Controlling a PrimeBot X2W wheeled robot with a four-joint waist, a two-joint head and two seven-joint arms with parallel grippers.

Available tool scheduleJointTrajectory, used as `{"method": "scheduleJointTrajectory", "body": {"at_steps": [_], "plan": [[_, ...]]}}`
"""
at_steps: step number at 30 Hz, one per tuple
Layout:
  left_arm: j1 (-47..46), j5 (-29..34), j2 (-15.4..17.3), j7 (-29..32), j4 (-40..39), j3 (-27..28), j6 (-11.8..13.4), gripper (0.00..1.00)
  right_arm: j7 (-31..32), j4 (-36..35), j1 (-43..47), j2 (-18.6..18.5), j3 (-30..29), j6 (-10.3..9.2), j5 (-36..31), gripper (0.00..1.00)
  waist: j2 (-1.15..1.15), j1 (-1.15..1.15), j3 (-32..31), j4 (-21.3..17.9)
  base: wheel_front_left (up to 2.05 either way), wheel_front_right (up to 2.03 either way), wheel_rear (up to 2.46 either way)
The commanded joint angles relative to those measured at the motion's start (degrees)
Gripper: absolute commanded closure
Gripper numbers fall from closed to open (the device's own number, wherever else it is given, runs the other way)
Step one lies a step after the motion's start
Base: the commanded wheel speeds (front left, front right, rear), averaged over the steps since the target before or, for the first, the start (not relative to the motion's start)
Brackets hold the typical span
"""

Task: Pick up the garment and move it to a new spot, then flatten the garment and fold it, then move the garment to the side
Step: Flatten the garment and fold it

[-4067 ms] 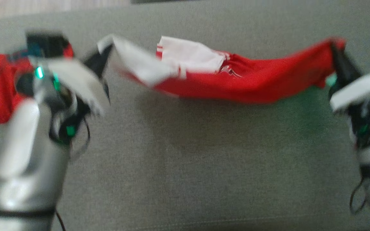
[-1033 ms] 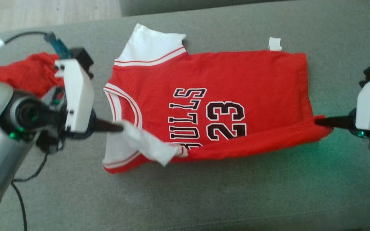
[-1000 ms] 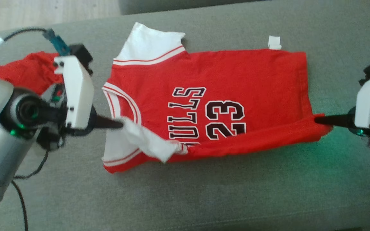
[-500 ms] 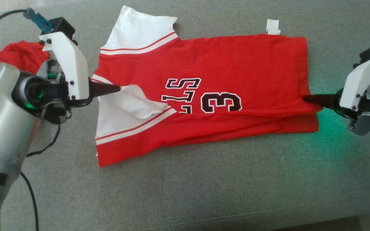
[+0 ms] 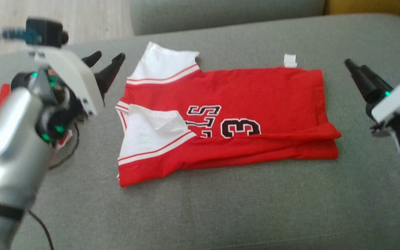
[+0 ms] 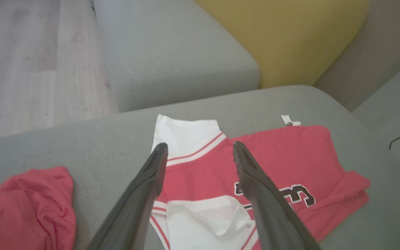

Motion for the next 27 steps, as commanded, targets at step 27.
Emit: {"method": "scheduleJointTrajectory", "body": {"at_steps": [27], "plan": [[26.07,7.99,1.83,-19.91,-16.78,2.16,18.45,0.00,-8.94,-5.86,25.49,20.55,-30.87,0.40,-48.75,0.00,0.00,0.00,-1.23,1.00,0.00,0.00,0.00]]}}
